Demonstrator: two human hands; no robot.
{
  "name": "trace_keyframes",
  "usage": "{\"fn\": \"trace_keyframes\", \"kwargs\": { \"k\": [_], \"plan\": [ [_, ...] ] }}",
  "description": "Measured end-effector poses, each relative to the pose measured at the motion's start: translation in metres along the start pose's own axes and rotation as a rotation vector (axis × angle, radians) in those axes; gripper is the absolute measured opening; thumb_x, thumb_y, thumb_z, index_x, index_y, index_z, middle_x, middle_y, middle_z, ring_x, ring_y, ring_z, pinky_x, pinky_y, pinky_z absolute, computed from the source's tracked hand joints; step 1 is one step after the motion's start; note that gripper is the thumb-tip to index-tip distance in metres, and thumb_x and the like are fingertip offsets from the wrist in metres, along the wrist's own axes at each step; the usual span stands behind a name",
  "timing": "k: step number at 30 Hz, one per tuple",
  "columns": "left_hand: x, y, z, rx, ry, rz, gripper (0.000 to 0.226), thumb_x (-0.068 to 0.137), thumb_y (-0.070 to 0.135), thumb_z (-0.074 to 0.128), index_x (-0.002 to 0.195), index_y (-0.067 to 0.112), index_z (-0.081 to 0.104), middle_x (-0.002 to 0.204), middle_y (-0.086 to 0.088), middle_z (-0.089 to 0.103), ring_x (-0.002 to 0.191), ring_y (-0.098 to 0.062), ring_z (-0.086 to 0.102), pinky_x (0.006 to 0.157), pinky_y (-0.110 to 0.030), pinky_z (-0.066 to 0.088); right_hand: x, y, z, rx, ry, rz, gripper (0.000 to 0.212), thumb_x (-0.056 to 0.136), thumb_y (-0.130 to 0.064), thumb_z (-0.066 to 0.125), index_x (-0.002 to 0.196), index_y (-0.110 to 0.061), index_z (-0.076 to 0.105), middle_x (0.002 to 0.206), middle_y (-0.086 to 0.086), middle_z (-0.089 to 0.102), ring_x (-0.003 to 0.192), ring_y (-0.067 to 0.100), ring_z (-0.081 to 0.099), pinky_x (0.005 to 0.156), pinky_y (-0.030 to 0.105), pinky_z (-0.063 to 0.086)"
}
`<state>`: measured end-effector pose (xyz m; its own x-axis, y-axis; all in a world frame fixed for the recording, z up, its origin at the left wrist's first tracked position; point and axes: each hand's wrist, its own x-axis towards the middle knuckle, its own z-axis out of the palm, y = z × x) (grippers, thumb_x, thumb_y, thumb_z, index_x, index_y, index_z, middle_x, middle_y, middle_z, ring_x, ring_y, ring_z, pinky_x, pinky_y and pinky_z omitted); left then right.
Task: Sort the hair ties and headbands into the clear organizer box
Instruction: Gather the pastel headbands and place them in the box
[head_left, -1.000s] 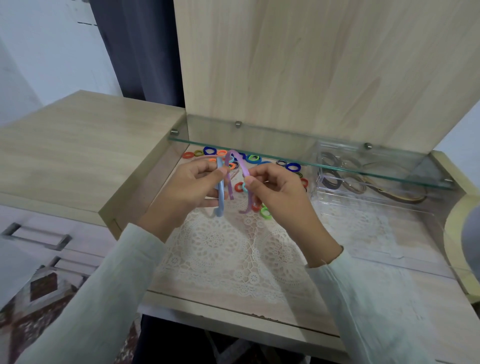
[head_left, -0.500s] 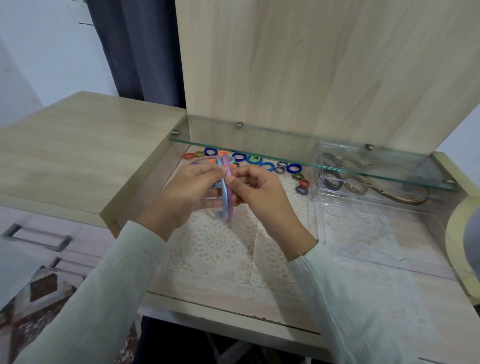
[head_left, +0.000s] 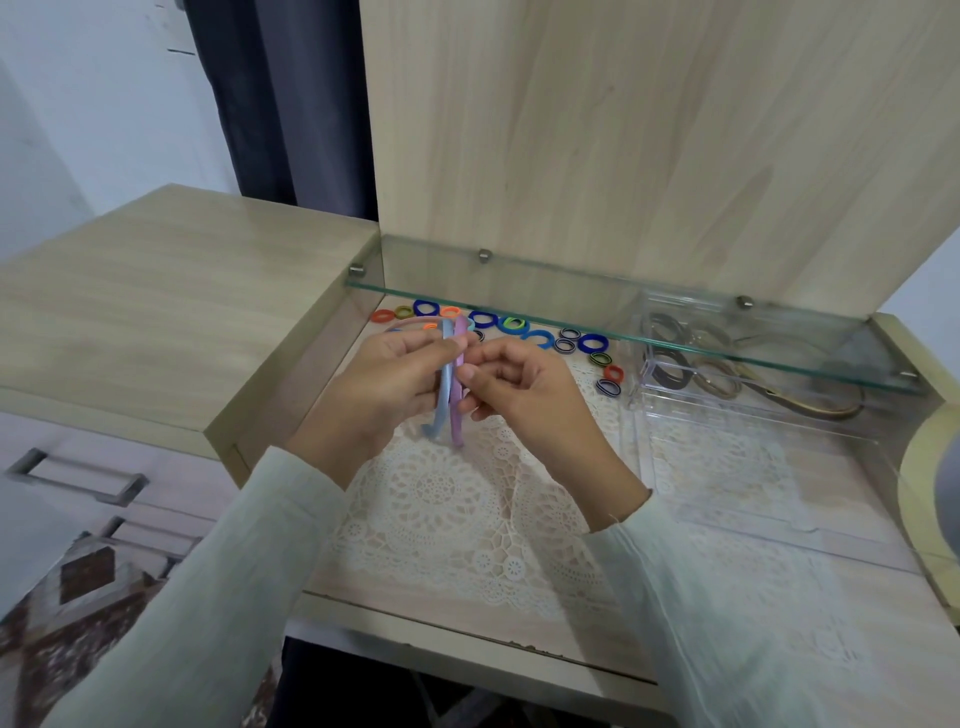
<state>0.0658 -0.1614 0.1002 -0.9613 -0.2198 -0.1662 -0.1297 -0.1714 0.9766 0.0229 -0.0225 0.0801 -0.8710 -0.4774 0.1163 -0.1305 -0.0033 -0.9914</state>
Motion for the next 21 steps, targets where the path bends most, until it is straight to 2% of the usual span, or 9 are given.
{"fn": "trace_keyframes", "kwargs": {
  "k": [5, 7, 10, 12, 14, 16, 17, 19, 21],
  "plan": [
    [0.002, -0.001, -0.004, -0.059, 0.021, 0.019, 0.015, 0.097, 0.012, 0.058, 0.103, 0.011, 0.072, 0.101, -0.005, 0.076, 0.090, -0.018, 0.074, 0.076, -0.026, 0.060, -0.001, 0.003, -0.010, 0.002, 0.028, 0.026, 0.016, 0.098, -0.010, 0.052, 0.097, -0.001, 0.065, 0.079, 0.003, 0.072, 0.068, 0.013, 0.066, 0.057, 0.019, 0.049],
    [0.002, -0.001, -0.005, -0.072, 0.032, 0.016, 0.017, 0.097, 0.014, 0.057, 0.107, 0.011, 0.070, 0.104, -0.003, 0.076, 0.094, -0.016, 0.073, 0.078, -0.026, 0.060, 0.003, 0.008, -0.015, -0.027, 0.084, 0.053, 0.017, 0.098, -0.012, 0.051, 0.095, -0.003, 0.065, 0.080, 0.003, 0.073, 0.071, 0.015, 0.066, 0.059, 0.023, 0.049],
    [0.000, 0.000, -0.007, -0.098, 0.032, 0.005, 0.020, 0.097, 0.014, 0.057, 0.113, 0.009, 0.068, 0.104, -0.002, 0.076, 0.090, -0.014, 0.074, 0.073, -0.022, 0.059, 0.016, 0.025, -0.022, -0.151, 0.160, 0.088, 0.015, 0.097, -0.016, 0.052, 0.093, -0.013, 0.066, 0.085, 0.004, 0.074, 0.078, 0.017, 0.068, 0.064, 0.036, 0.052],
    [-0.002, 0.000, -0.009, -0.114, 0.036, -0.001, 0.021, 0.097, 0.013, 0.057, 0.114, 0.007, 0.068, 0.103, -0.003, 0.076, 0.088, -0.014, 0.074, 0.069, -0.021, 0.058, 0.026, 0.039, -0.026, -0.317, 0.196, 0.065, 0.015, 0.096, -0.017, 0.052, 0.097, -0.016, 0.067, 0.091, 0.000, 0.072, 0.088, 0.018, 0.067, 0.072, 0.033, 0.055],
    [-0.005, -0.001, -0.012, -0.118, 0.040, 0.000, 0.021, 0.098, 0.013, 0.056, 0.113, 0.006, 0.067, 0.102, -0.003, 0.076, 0.087, -0.015, 0.074, 0.066, -0.021, 0.058, 0.034, 0.051, -0.029, -0.689, 0.176, -0.018, 0.019, 0.096, -0.021, 0.052, 0.107, -0.016, 0.066, 0.103, 0.000, 0.068, 0.097, 0.018, 0.061, 0.080, 0.030, 0.053],
    [-0.008, -0.001, -0.017, -0.127, 0.038, 0.008, 0.020, 0.098, 0.013, 0.055, 0.112, 0.007, 0.067, 0.100, -0.002, 0.076, 0.086, -0.015, 0.074, 0.065, -0.022, 0.058, 0.039, 0.061, -0.031, -1.104, 0.127, -0.119, 0.029, 0.096, -0.025, 0.050, 0.120, -0.016, 0.063, 0.119, 0.003, 0.062, 0.111, 0.022, 0.052, 0.091, 0.035, 0.046],
    [-0.010, 0.000, -0.019, -0.126, 0.039, 0.015, 0.019, 0.098, 0.013, 0.054, 0.111, 0.007, 0.067, 0.099, -0.001, 0.076, 0.086, -0.015, 0.074, 0.065, -0.022, 0.058, 0.040, 0.063, -0.030, -1.224, 0.108, -0.149, 0.034, 0.096, -0.027, 0.049, 0.126, -0.016, 0.059, 0.128, 0.004, 0.058, 0.120, 0.024, 0.047, 0.096, 0.038, 0.041],
    [-0.012, -0.001, -0.025, -0.113, 0.045, 0.019, 0.018, 0.098, 0.014, 0.054, 0.108, 0.008, 0.068, 0.100, -0.002, 0.076, 0.087, -0.015, 0.074, 0.066, -0.023, 0.059, 0.042, 0.068, -0.026, -1.324, 0.072, -0.148, 0.042, 0.097, -0.030, 0.046, 0.136, -0.017, 0.051, 0.143, 0.006, 0.046, 0.134, 0.027, 0.035, 0.106, 0.042, 0.032],
    [-0.014, -0.001, -0.031, -0.099, 0.051, 0.016, 0.018, 0.097, 0.015, 0.056, 0.109, 0.009, 0.069, 0.103, -0.003, 0.076, 0.090, -0.017, 0.074, 0.069, -0.024, 0.059, 0.045, 0.070, -0.021, -1.365, 0.048, -0.157, 0.046, 0.098, -0.033, 0.043, 0.141, -0.018, 0.044, 0.149, 0.005, 0.040, 0.140, 0.028, 0.029, 0.109, 0.043, 0.027]
  ]
}}
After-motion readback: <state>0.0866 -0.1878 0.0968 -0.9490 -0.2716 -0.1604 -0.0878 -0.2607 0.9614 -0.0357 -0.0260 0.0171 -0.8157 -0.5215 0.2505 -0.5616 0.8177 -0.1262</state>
